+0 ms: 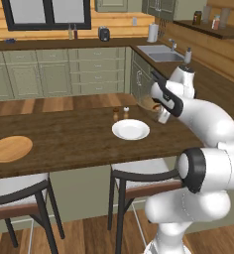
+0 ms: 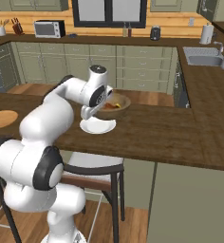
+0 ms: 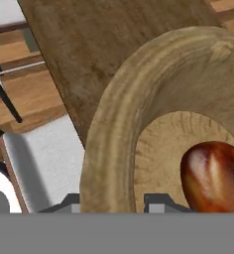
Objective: Pick the chicken drumstick and lemon wedge from their plates and place them in the bowl. Then put the bowl in the fridge.
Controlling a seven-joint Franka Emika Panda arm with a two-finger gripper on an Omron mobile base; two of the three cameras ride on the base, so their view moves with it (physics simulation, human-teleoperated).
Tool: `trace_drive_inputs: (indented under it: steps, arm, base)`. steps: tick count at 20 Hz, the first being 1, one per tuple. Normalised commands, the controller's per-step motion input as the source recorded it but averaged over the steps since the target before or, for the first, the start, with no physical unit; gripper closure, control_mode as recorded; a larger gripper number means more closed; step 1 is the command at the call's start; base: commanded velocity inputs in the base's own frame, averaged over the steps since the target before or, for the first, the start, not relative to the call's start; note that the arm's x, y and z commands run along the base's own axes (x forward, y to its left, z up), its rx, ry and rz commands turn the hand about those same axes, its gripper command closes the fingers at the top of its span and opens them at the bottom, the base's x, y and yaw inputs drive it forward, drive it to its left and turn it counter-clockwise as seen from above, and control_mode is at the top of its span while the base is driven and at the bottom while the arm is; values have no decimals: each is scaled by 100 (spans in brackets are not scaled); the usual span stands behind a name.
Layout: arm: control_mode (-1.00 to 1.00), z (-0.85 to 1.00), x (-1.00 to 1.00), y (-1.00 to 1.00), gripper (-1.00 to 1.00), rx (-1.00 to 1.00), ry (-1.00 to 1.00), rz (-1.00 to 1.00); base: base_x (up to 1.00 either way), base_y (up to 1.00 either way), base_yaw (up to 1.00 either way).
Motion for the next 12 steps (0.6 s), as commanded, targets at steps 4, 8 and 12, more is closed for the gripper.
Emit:
trace_drive_inputs:
  steps: [4, 8, 12]
  arm:
    - [-100, 44, -43, 22, 100, 0, 5, 47]
    - [-100, 18, -82, 10, 100, 0, 0, 24]
    - [-100, 0, -100, 17, 100, -6, -7, 0]
  base:
    - [0, 0, 0]
    - [0, 0, 0]
    - [0, 0, 0]
